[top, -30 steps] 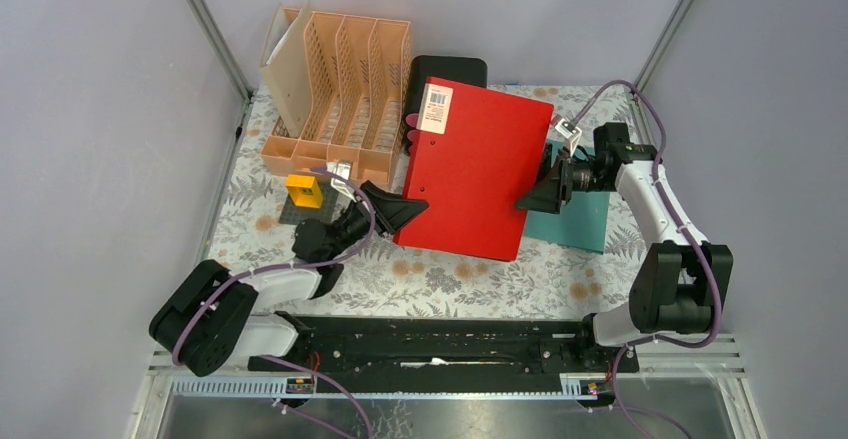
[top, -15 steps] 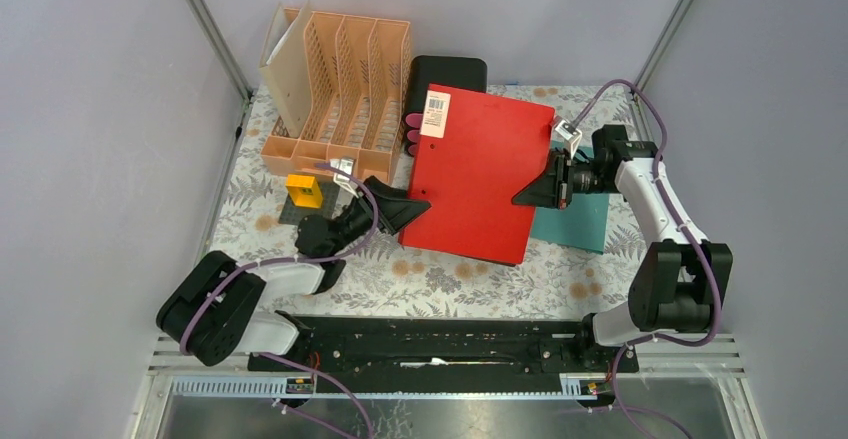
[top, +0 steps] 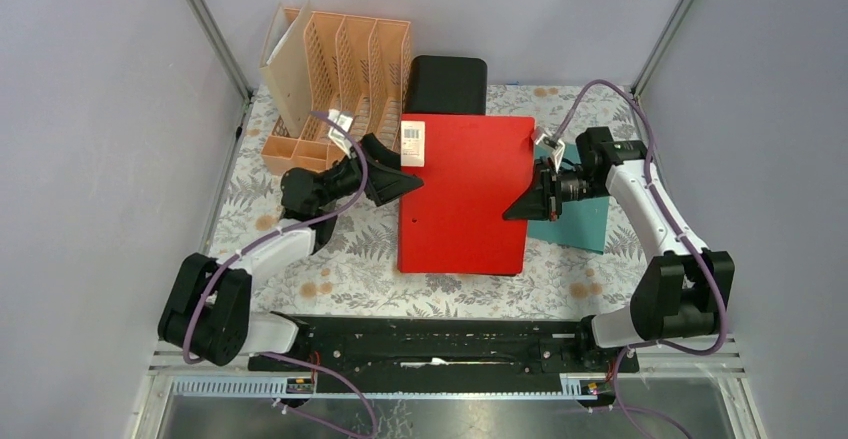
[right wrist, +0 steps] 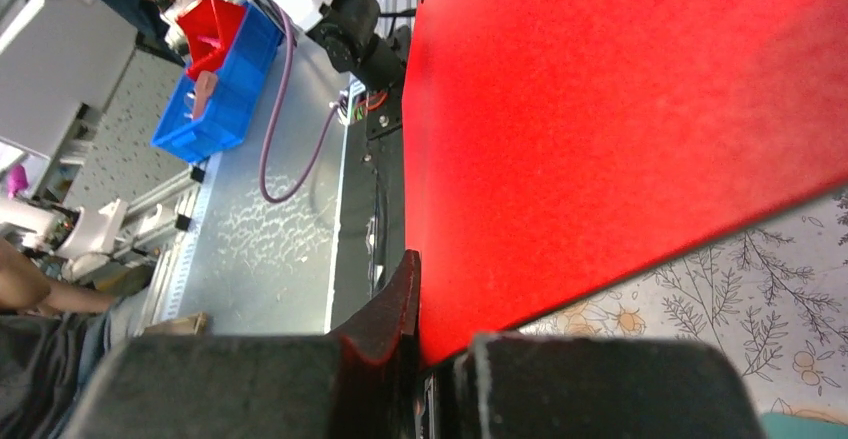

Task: Organize the desk
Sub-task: Pick up the folder from the center of the board.

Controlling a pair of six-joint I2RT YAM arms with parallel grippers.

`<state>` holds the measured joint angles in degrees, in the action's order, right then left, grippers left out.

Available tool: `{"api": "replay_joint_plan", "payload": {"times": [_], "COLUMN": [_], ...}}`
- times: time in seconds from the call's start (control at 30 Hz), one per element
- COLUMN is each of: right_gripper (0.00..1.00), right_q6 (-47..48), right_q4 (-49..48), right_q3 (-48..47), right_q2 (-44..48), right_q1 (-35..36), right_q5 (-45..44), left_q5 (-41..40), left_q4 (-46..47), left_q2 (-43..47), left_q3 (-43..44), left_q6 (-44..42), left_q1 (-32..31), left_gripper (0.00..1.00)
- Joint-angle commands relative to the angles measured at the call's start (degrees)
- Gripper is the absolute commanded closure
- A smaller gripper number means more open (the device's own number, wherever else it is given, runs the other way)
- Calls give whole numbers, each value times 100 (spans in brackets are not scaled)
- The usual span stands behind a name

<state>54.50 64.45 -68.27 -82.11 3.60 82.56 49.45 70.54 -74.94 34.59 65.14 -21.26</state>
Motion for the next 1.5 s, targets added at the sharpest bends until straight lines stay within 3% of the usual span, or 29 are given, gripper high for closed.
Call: {"api": "replay_joint_plan", "payload": {"times": [0.0, 0.07, 0.2, 0.37, 0.5, 0.63, 0.67, 0.7, 0.77, 0.8, 0.83, 1.0, 1.27, 1.37, 1.47], "right_gripper": [100, 100, 100, 100, 100, 100, 100, 100, 100, 98, 87, 3, 0, 0, 0], "right_q6": [845, 1096, 1775, 2196, 2205, 2203, 2197, 2197, 2196, 2203, 2208, 2325, 1828, 673, -1128], "right_q4": [719, 983, 1588, 1993, 1993, 1982, 1992, 1985, 1984, 1984, 1984, 1978, 1637, 700, -989], "right_q3": [-375, -440, -630, -729, -727, -731, -732, -732, -730, -725, -723, -644, -763, -594, -153], "right_q2": [-5, -91, -287, -426, -426, -445, -454, -455, -462, -456, -456, -341, -269, -75, 394], "right_q1": [145, 157, 163, 167, 168, 168, 165, 164, 163, 162, 166, 164, 26, -131, -234], "right_q5": [-15, -29, -39, -52, -65, -56, -56, -54, -48, -48, -40, -33, -395, -638, -1158], "left_q5": [899, 976, 1146, 1159, 1154, 1182, 1203, 1203, 1183, 1144, 1093, 833, 341, 17, -469], "left_q4": [-370, -503, -1057, -1652, -2022, -1972, -1911, -1816, -1597, -1560, -1579, -2036, -3176, -3890, -4706], "left_q2": [-253, -284, -256, -86, 51, 105, 113, 125, 191, 242, 300, 688, 1401, 1725, 2030], "left_q3": [583, 702, 881, 919, 924, 884, 871, 843, 762, 733, 707, 625, 489, 534, 687], "left_q6": [177, 174, -42, -508, -816, -844, -830, -772, -669, -651, -674, -1016, -1588, -1990, -2487], "left_q1": [25, 27, 25, 29, 21, 3, -1, -7, -10, -5, 2, 28, 309, 385, 416], "left_gripper": [1, 5, 23, 30, 42, 66, 87, 100, 100, 100, 100, 100, 100, 100, 100]}}
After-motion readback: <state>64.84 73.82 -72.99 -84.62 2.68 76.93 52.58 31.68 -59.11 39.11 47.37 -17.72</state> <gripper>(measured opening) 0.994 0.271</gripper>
